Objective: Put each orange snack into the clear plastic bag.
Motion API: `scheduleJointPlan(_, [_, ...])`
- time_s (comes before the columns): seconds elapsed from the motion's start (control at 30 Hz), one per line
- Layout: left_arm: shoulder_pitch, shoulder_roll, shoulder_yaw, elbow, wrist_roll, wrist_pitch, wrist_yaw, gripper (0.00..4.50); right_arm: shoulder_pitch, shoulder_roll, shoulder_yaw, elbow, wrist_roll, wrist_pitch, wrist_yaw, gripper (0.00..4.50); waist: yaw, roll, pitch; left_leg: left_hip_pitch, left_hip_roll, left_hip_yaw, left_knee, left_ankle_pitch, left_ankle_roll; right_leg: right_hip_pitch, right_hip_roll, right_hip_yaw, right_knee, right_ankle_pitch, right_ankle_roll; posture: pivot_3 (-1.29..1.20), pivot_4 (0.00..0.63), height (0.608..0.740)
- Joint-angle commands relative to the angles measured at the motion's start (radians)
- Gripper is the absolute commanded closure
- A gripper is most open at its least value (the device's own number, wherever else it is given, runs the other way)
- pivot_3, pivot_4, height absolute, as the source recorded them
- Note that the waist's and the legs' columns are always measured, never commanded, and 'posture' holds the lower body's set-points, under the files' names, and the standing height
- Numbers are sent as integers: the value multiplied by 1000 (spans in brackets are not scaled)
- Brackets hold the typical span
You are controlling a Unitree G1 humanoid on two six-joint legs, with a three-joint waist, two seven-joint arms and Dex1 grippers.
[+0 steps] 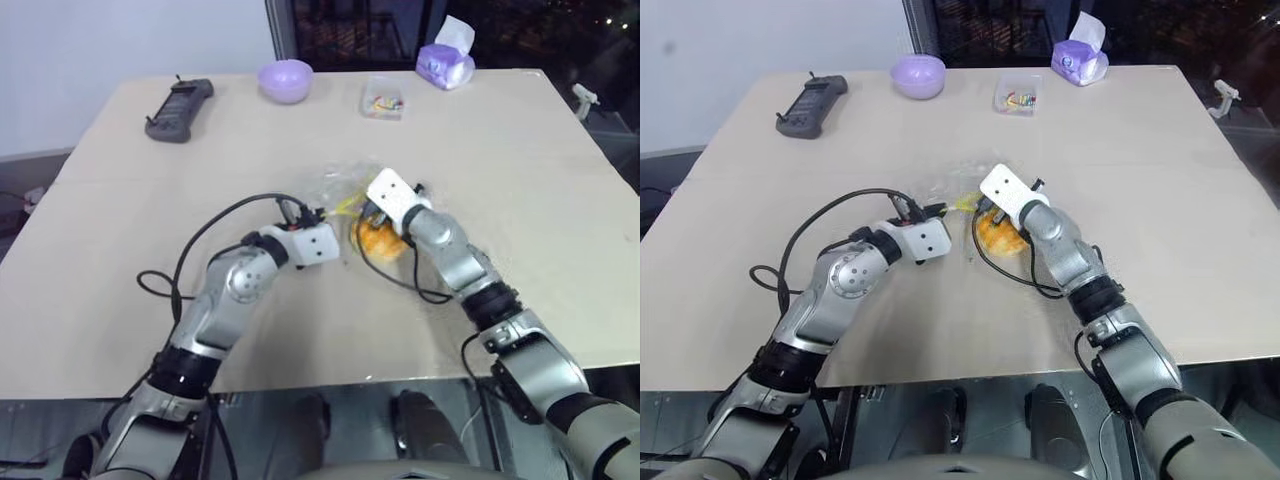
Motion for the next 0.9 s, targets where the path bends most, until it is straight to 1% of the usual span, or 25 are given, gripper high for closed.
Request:
scheduleJointPlan(0.03, [-3,2,20,-34,-12,-1,7,4500,-49,-33,59,34,-119,-112,-66,1431,-1,0,0,0,0,0,0,0,0,0,0,0,0,0,0,0,150,740])
scheduleJointPlan(0.07, [-4,2,20,-34,-12,0,7,4500,-53,-37,66,45,-136,-126,-73,862,-1,0,0,0,0,0,0,0,0,0,0,0,0,0,0,0,150,740])
scheduleJointPlan(0.1, [-5,2,20,-34,-11,0,7,4500,-55,-39,70,52,-148,-135,-78,519,-1,0,0,0,0,0,0,0,0,0,0,0,0,0,0,0,150,740])
scheduleJointPlan(0.17, [-5,2,20,-34,-10,1,7,4500,-61,-48,84,64,-183,-154,-89,64,-1,0,0,0,0,0,0,0,0,0,0,0,0,0,0,0,150,740])
scheduleJointPlan(0.23, [-7,1,21,-34,-7,5,8,4500,-63,-56,90,67,-208,-168,-93,64,0,0,0,0,0,0,0,0,0,0,0,0,0,0,0,0,150,740])
scheduleJointPlan(0.37, [-11,0,25,-30,1,19,18,4500,-49,-59,78,32,-191,-194,-49,64,0,0,0,0,0,0,0,0,0,0,0,0,0,0,0,0,150,740])
scheduleJointPlan(0.47, [-21,-1,30,-17,7,31,31,4500,-40,-86,124,-17,-212,-290,7,64,0,0,0,0,0,0,0,0,0,0,0,0,0,0,0,0,150,740])
scheduleJointPlan(0.63, [-35,-3,27,-7,7,41,44,4500,-39,-105,144,-49,-280,-328,-6,64,0,0,0,0,0,0,0,0,0,0,0,0,0,0,0,0,150,740])
scheduleJointPlan(0.7, [-38,-5,27,-6,9,48,52,4500,-34,-106,139,-52,-283,-337,6,64,0,0,0,0,0,0,0,0,0,0,0,0,0,0,0,0,150,740])
scheduleJointPlan(0.77, [-40,-10,30,-5,14,61,63,4500,-2,-94,105,-82,-208,-324,70,64,0,0,0,0,0,0,0,0,0,0,0,0,0,0,0,0,150,740])
scheduleJointPlan(0.87, [-40,-17,38,-9,22,87,84,4500,56,-82,36,-199,-39,-281,203,64,1,0,0,0,0,0,0,0,0,0,0,0,0,0,0,0,150,740])
scheduleJointPlan(0.9, [-40,-17,38,-10,25,92,87,4500,68,-79,20,-229,-4,-266,233,64,1,0,0,0,0,0,0,0,0,0,0,0,0,0,0,0,150,740])
